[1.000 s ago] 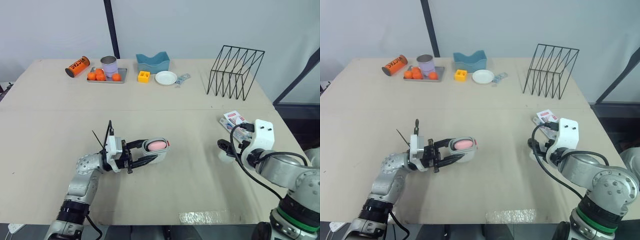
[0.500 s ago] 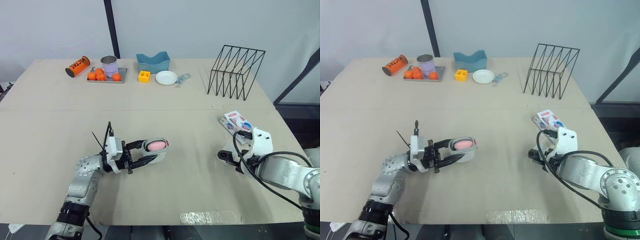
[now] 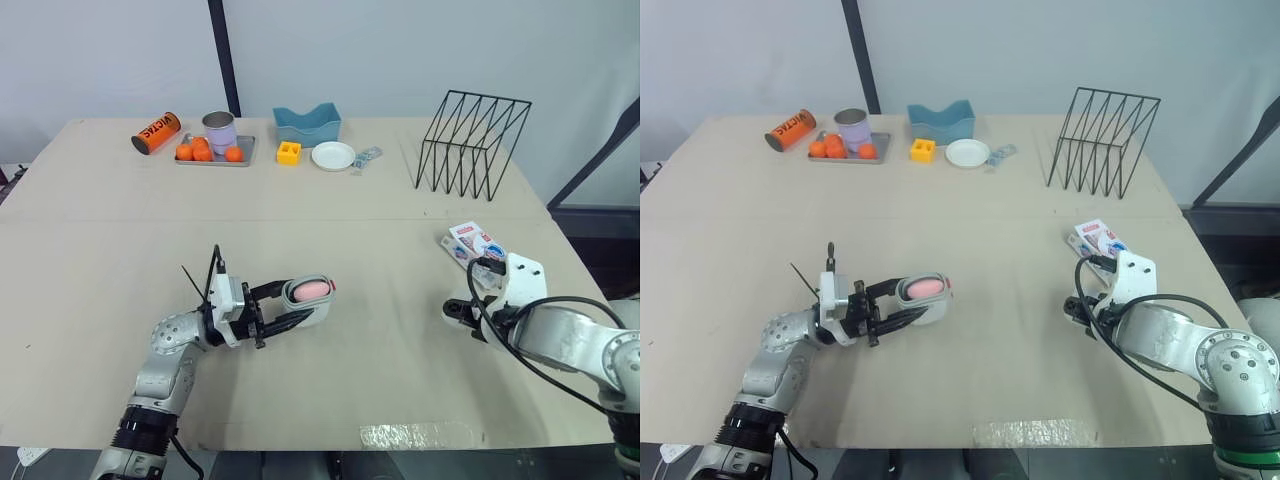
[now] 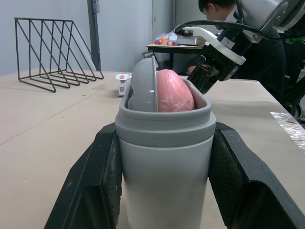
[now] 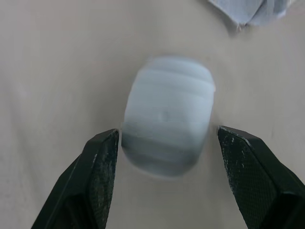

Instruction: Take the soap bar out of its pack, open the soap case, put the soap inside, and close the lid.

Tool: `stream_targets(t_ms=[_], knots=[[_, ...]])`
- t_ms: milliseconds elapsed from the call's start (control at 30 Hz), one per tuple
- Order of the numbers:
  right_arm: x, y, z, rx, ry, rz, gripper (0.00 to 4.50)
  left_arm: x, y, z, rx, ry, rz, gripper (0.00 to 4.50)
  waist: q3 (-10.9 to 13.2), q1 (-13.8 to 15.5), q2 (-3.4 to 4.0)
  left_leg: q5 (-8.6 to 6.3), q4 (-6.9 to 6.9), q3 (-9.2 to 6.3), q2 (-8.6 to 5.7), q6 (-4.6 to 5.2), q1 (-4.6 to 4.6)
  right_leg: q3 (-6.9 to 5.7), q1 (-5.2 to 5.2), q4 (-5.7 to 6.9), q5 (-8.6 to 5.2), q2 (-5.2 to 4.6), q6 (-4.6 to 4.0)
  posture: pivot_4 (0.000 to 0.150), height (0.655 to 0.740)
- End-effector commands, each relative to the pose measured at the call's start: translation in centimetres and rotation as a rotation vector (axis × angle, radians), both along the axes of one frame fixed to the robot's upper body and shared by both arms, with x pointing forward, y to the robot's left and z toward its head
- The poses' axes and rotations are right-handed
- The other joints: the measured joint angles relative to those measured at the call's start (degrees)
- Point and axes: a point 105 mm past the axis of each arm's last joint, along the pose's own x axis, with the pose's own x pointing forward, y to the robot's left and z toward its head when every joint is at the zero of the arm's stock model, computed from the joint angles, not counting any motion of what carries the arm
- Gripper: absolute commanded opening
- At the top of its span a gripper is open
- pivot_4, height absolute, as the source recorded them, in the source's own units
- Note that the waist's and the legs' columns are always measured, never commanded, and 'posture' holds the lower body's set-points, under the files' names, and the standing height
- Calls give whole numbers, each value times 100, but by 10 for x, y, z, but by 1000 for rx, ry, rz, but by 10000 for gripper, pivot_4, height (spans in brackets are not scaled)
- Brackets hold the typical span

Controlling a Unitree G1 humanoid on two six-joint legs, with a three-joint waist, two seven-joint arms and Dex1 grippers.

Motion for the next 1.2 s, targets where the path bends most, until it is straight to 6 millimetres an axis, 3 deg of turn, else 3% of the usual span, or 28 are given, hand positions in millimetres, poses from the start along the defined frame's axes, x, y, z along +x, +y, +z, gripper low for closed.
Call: stream_targets(t_ms=[33, 667, 700, 733, 767, 800, 933, 1200], knots=[[2, 2, 6, -5, -11, 25, 33874, -2, -1, 13, -19, -54, -2, 19381, 0, 0, 0, 0, 0, 1, 0, 0, 0, 1, 0, 0, 0, 0, 0, 1500, 7400], [14, 8, -3, -3, 52, 79, 33874, -5, 0, 12, -25, -51, 35, 19381, -3, -1, -5, 0, 1, 5, 1, 0, 1, 8, 0, -1, 0, 1, 0, 1500, 7400], [14, 8, -4, -4, 59, 79, 28694, -5, 1, 12, -25, -51, 36, 19381, -5, -1, -8, 0, 1, 5, 1, 0, 0, 8, 0, -1, 0, 1, 0, 1500, 7400], [14, 8, -5, -5, 62, 80, 27461, -5, 1, 12, -25, -52, 37, 19381, -6, -2, -9, 0, 1, 6, 2, 0, 1, 8, 0, -1, 0, 1, 0, 1500, 7400], [14, 8, -6, -3, 67, 81, 21098, -5, 1, 12, -23, -52, 37, 19381, -7, -3, -11, 0, 1, 6, 2, 0, 1, 8, 0, -1, 0, 1, 0, 1500, 7400], [14, 8, -7, -3, 70, 82, 19582, -5, 1, 12, -23, -52, 37, 19381, -10, -6, -16, 0, 1, 6, 2, 0, 1, 9, 0, 0, 0, 2, -1, 1500, 7400], [13, 9, -10, -1, 80, 86, 19325, -5, 2, 12, -20, -52, 35, 19381, -18, -6, -28, 0, 1, 10, 6, 0, 4, 12, 1, 0, 1, 4, -2, 1500, 7400], [15, 9, 6, -114, 46, 241, 19325, -11, 4, 7, 15, -19, -48, 19381, -18, 0, -28, -2, -1, 15, 7, 3, 5, 15, 0, -2, 1, 5, -1, 1500, 7400]])
